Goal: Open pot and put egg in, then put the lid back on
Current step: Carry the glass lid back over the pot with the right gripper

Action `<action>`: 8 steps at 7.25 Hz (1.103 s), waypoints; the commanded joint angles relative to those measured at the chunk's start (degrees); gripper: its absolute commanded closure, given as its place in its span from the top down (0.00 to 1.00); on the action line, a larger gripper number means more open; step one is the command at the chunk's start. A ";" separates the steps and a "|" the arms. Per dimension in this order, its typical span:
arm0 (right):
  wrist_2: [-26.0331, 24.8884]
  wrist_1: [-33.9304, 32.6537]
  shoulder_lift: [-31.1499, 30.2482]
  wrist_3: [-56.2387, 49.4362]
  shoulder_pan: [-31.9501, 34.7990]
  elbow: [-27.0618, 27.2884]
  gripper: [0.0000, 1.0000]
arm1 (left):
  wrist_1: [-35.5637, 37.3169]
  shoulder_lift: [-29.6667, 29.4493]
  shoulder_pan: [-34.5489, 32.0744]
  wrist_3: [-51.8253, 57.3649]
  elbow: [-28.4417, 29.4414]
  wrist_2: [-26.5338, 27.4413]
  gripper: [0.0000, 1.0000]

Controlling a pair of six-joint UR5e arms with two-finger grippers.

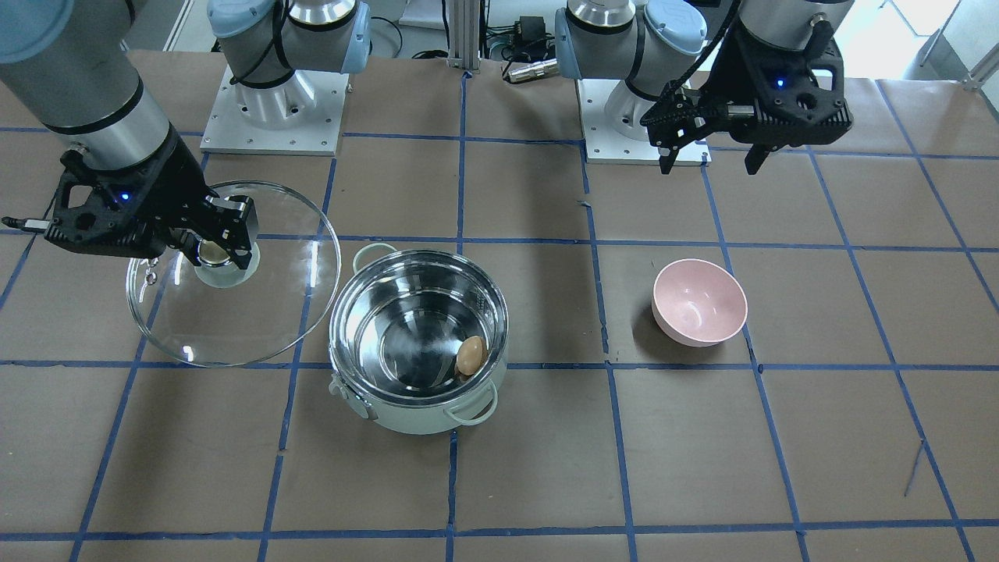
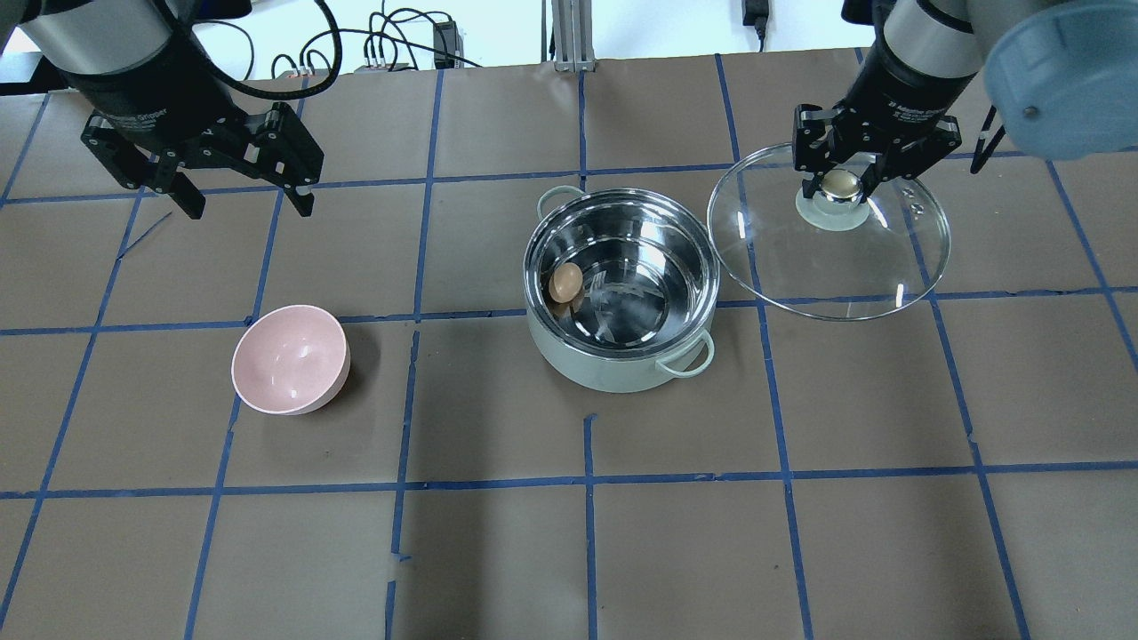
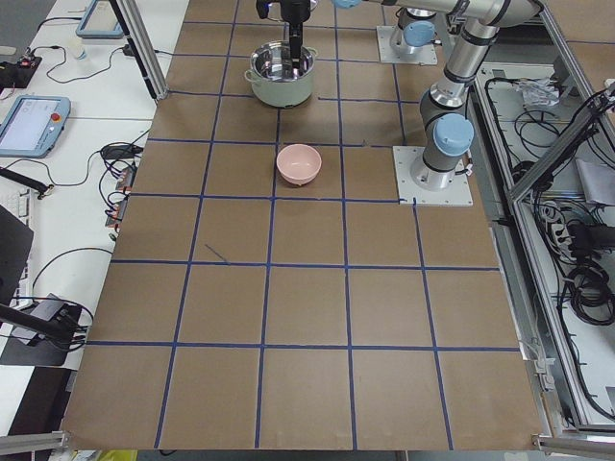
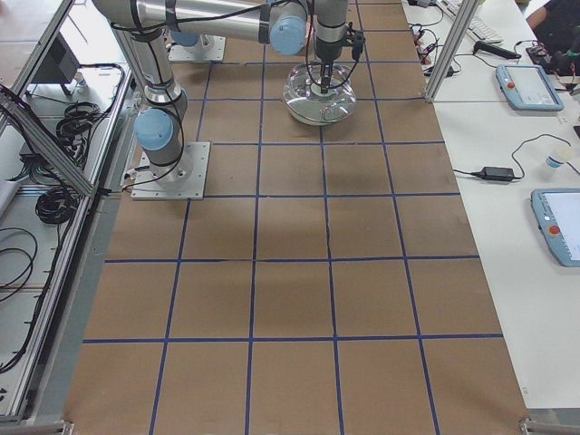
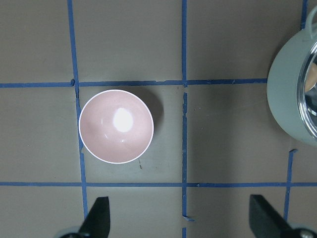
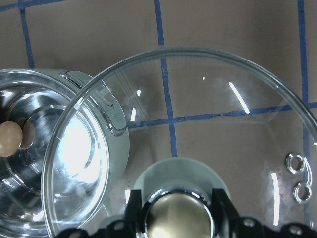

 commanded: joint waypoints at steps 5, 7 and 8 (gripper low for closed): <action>0.18 -7.98 3.71 14.19 13.99 -0.70 0.20 | 0.25 0.72 -0.08 -0.08 -0.82 0.26 1.00; 0.18 -14.83 6.35 18.53 18.76 -0.70 0.20 | 0.25 0.72 -0.08 -0.08 -0.82 0.26 1.00; 0.18 -15.65 6.97 18.89 19.30 -0.62 0.20 | 0.25 0.72 -0.08 -0.17 -0.82 0.26 1.00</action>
